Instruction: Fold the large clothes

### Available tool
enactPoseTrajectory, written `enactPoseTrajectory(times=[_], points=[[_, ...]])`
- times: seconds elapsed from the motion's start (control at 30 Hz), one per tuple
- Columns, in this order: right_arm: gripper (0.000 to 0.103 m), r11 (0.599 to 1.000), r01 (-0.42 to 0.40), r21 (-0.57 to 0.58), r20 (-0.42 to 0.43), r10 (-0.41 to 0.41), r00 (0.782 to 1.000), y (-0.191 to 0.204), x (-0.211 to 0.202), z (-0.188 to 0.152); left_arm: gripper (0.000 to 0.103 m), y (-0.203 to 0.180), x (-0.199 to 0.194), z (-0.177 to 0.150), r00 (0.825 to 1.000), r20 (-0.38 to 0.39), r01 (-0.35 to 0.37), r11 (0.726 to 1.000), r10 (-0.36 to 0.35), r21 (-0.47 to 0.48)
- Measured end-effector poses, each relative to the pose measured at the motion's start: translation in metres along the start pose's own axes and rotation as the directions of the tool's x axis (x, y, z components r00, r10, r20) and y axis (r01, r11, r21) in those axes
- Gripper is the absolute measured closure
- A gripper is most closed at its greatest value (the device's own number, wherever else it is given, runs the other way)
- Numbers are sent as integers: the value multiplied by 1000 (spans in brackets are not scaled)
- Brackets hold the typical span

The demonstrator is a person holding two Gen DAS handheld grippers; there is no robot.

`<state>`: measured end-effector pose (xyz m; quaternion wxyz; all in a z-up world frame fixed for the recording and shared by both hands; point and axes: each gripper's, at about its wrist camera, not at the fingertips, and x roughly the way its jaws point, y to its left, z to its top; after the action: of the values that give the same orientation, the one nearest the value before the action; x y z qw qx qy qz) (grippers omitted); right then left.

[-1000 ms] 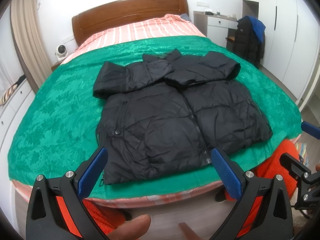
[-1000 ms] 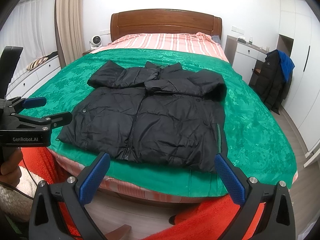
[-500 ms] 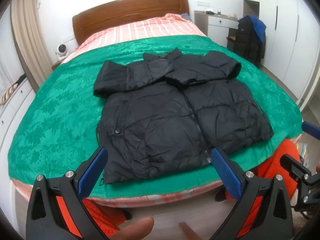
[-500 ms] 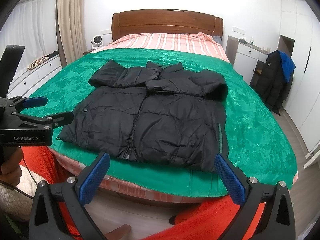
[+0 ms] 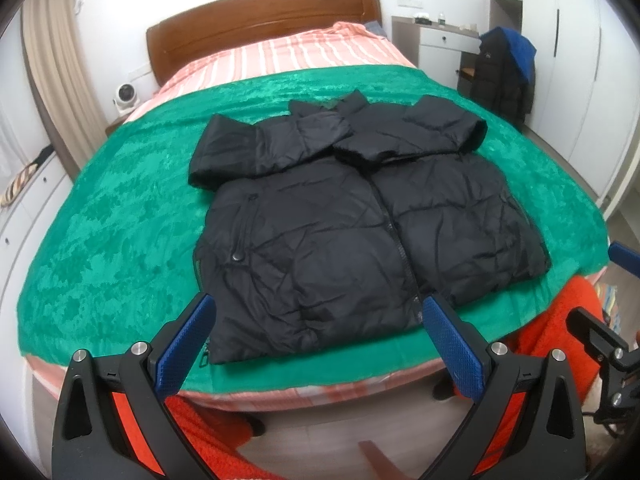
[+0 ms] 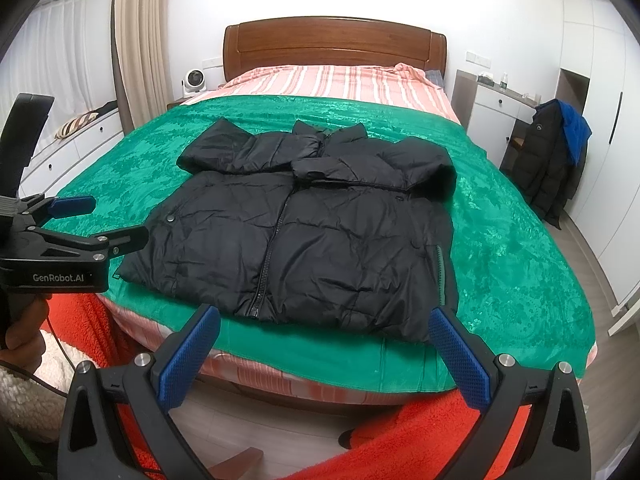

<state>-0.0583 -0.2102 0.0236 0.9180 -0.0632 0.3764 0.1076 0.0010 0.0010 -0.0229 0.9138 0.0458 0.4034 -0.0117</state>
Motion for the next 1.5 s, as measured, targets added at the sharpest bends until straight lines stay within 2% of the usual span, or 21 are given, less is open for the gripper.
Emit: enactPoseTrajectory(times=[1.5], points=[[1,1000,-17,-9,-7,17,1000,3,4,-3,0,-5,-3,0,1000,16,10,1000,-10,27]])
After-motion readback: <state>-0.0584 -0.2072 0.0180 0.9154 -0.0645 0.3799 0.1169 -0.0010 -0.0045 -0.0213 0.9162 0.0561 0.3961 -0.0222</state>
